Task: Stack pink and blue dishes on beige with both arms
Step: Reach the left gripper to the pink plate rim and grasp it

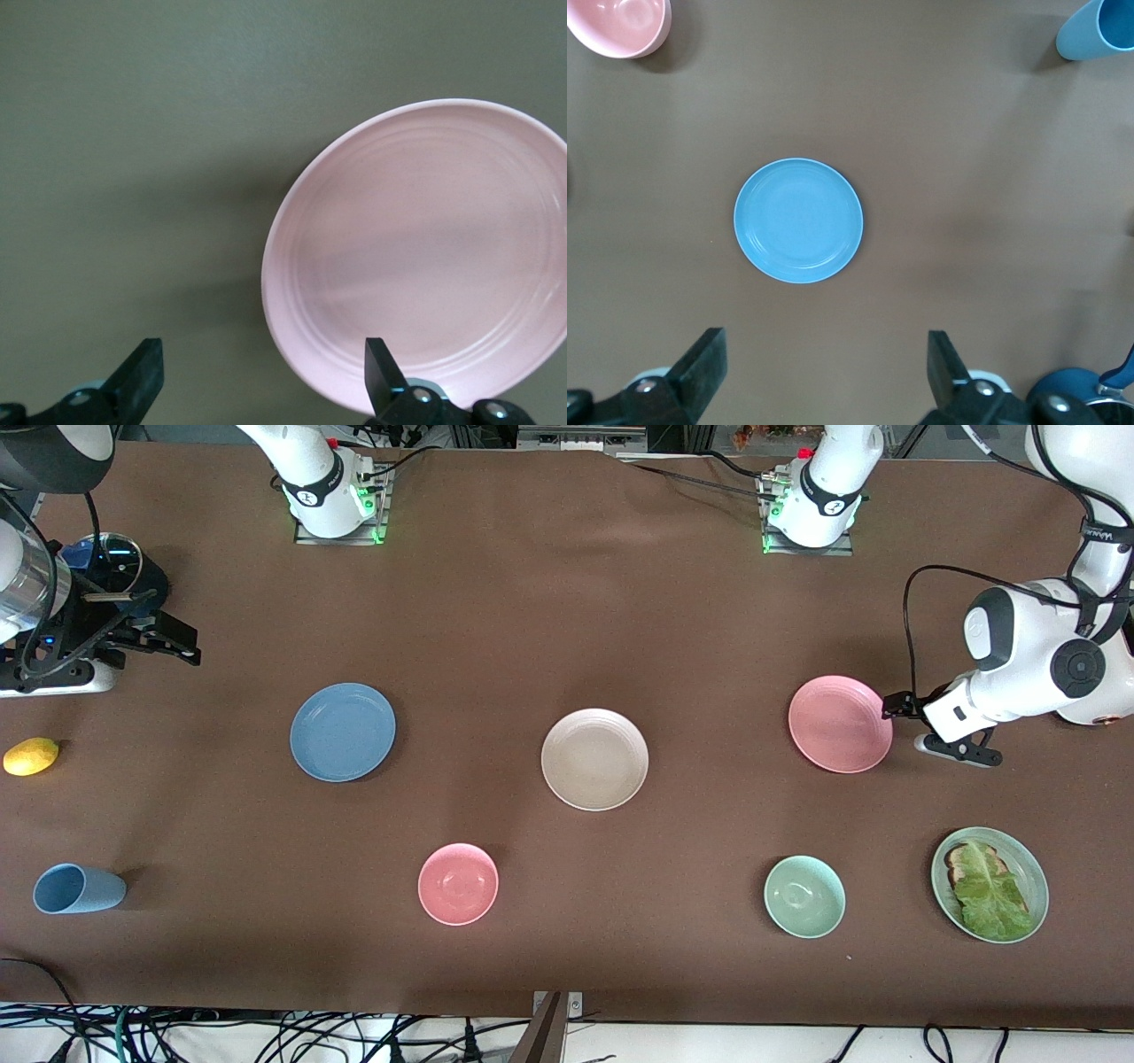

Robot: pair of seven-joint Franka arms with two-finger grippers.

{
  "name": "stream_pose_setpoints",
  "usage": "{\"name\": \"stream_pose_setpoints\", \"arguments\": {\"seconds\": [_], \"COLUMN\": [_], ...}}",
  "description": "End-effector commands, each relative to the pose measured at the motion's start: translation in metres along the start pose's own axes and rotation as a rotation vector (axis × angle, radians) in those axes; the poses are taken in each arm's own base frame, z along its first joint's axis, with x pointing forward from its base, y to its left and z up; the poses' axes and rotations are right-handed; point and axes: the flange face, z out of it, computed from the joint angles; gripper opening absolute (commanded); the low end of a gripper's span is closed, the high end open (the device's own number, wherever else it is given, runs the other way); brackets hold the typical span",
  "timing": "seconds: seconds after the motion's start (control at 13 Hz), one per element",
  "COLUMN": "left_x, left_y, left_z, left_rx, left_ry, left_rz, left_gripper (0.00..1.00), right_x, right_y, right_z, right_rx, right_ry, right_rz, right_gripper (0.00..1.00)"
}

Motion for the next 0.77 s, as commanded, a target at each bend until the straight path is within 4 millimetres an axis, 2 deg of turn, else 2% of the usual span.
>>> {"name": "stream_pose_setpoints", "arguments": {"seconds": [0.0, 0.15, 0.23, 0.31, 0.38, 0.54, 0.61, 0.69], "left_x": [0.005, 0.003, 0.004, 0.004, 0.004, 0.005, 0.005, 0.005], "left_y": [-0.003, -0.007, -0.007, -0.007, -0.006, -0.005, -0.005, -0.003], "left_z": [0.025, 0.039, 0.039, 0.038, 0.039, 0.039, 0.04, 0.04], "left_rx": [0.01, -0.001, 0.002, 0.003, 0.002, 0.002, 0.001, 0.003], "left_ry": [0.005, -0.009, -0.002, -0.001, -0.002, -0.003, -0.005, -0.004], "left_rz": [0.03, 0.023, 0.023, 0.023, 0.009, 0.008, 0.008, 0.011], "left_gripper": [1.0, 1.0, 1.0, 0.94, 0.68, 0.39, 0.27, 0.23], "right_x": [-0.001, -0.001, -0.001, -0.001, -0.001, -0.001, -0.001, -0.001], "right_y": [-0.001, -0.001, -0.001, -0.001, -0.001, -0.001, -0.001, -0.001], "right_z": [-0.006, -0.006, -0.006, -0.006, -0.006, -0.006, -0.006, -0.006], "right_rx": [0.004, 0.005, 0.004, 0.004, 0.004, 0.004, 0.004, 0.005], "right_ry": [-0.001, -0.001, -0.001, -0.001, -0.001, -0.001, -0.001, -0.001], "right_rz": [0.007, 0.007, 0.007, 0.007, 0.007, 0.007, 0.007, 0.007], "right_gripper": [1.0, 1.0, 1.0, 1.0, 1.0, 1.0, 1.0, 1.0]}}
